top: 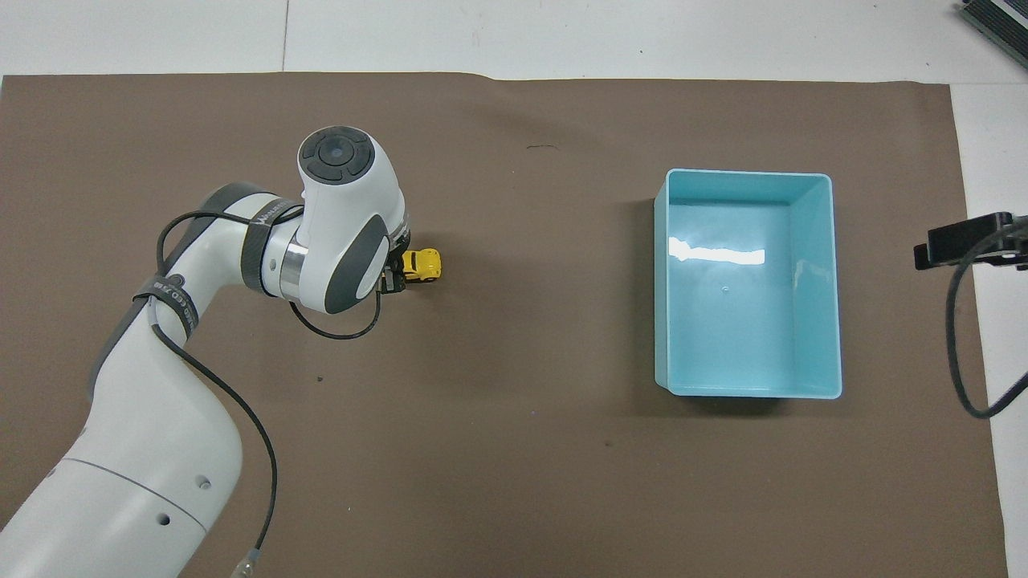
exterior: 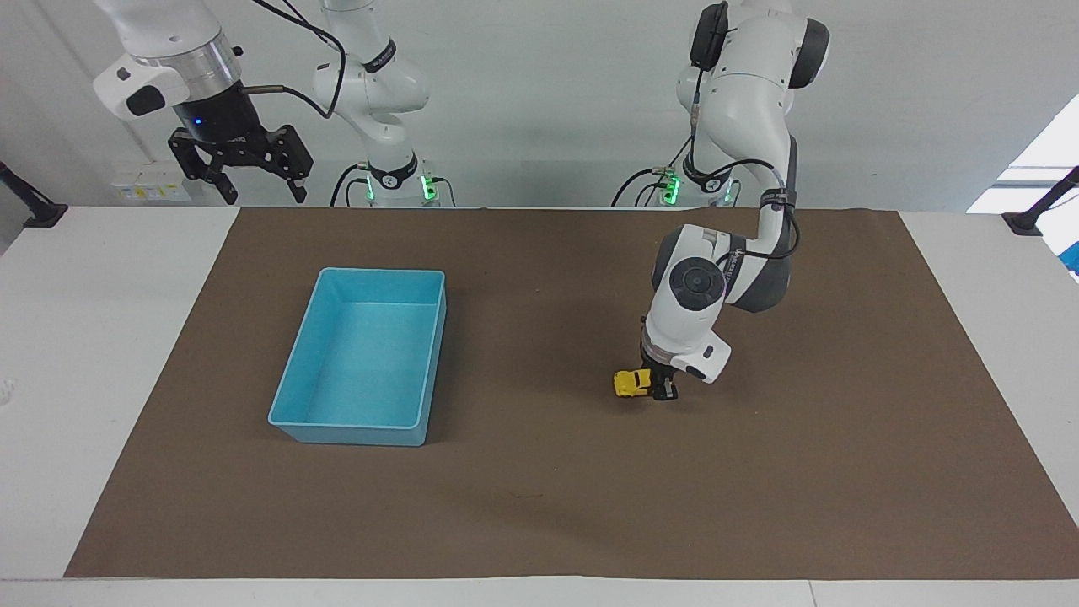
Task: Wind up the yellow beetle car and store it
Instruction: 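Release the car with the left gripper so it rolls toward the bin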
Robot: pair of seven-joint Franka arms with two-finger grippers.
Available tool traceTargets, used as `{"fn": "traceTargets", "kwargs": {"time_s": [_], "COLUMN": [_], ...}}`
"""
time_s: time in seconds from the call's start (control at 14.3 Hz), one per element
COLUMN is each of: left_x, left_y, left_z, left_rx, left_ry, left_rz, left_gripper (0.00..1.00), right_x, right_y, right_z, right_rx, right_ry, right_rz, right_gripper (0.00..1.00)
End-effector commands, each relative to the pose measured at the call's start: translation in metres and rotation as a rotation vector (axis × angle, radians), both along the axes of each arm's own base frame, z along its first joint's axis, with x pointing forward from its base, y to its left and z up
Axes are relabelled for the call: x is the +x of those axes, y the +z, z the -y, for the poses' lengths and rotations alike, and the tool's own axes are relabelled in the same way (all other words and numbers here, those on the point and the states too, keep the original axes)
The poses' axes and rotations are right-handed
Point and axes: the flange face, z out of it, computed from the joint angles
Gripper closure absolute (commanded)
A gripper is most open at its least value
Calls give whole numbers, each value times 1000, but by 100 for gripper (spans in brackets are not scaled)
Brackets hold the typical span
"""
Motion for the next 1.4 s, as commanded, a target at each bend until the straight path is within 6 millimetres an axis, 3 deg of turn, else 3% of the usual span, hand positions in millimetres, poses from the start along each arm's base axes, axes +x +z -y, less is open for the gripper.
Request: {"fn": "traceTargets", "kwargs": {"time_s": [0.0, 0.07, 0.14, 0.42, 1.19, 1.33], "left_x": [-4, -4, -3, -5, -7, -6], "left_y": [-23, -20, -9, 31, 34, 41], "left_z": [-17, -17, -17, -19, -16, -17], "left_rx": [21, 19, 11, -3, -14, -21], "left_ry": [-7, -17, -43, -55, -187, -229], "left_rz": [-15, -14, 1, 34, 31, 43], "left_gripper": [51, 19, 0, 0, 0, 0], "right_x": [-5, -5, -5, -5, -5, -5], "right_y": [4, 4, 4, 4, 4, 4], "right_z": [2, 2, 2, 2, 2, 2], "right_rx": [5, 5, 5, 5, 5, 5], "right_ry": [-14, -14, -15, -14, -15, -15], "right_rz": [-6, -6, -6, -6, -6, -6], "right_gripper": [0, 0, 0, 0, 0, 0]}}
